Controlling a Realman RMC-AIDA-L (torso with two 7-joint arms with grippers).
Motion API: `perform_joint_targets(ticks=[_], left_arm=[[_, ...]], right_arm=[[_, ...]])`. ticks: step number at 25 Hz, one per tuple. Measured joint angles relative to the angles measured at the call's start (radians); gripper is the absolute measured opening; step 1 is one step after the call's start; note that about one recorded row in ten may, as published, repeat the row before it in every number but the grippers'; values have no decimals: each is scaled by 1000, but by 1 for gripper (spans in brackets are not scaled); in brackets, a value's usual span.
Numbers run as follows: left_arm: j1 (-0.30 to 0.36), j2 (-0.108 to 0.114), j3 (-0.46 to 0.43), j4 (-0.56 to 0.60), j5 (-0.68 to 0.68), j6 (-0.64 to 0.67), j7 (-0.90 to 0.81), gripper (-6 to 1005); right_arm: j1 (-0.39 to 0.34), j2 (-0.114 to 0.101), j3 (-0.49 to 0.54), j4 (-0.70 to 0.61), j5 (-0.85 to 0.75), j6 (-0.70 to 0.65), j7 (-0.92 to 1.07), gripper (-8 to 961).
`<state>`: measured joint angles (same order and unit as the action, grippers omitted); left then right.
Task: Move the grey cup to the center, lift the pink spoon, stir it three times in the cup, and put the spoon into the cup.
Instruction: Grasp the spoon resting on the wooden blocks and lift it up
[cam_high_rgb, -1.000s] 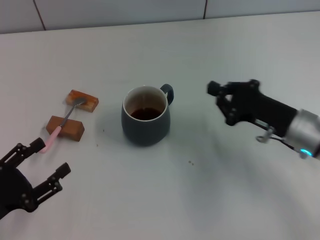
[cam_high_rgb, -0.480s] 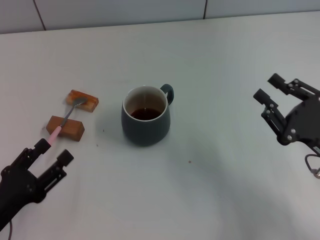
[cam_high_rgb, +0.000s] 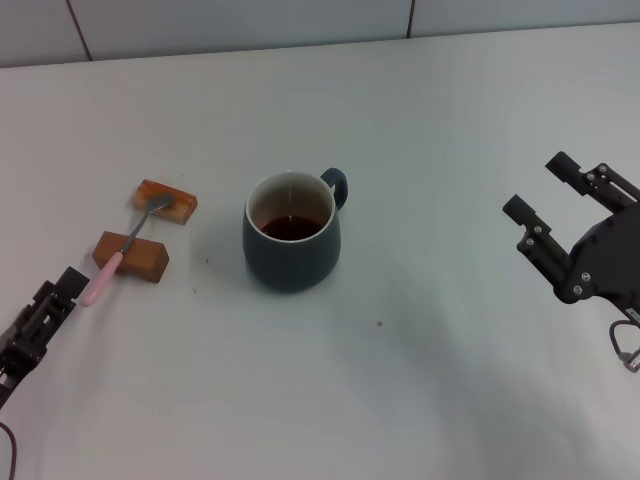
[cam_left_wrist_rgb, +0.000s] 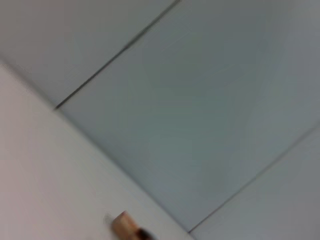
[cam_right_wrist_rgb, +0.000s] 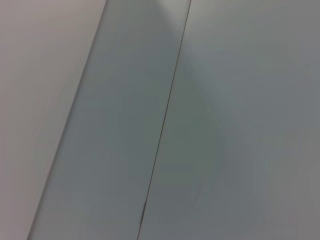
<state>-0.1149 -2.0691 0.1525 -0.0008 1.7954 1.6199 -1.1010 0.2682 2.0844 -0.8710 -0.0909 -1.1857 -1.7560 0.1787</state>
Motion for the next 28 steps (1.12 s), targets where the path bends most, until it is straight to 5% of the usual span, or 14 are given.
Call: perform_joint_targets(ticks=[10, 28], left_arm=[[-13, 2, -15, -1, 1, -97, -210, 803], [-34, 1, -8, -2, 9, -146, -304, 802]], right_arm=[[3, 0, 1, 6, -4, 5, -1, 531], [-2, -1, -5, 7, -8, 6, -1, 529]])
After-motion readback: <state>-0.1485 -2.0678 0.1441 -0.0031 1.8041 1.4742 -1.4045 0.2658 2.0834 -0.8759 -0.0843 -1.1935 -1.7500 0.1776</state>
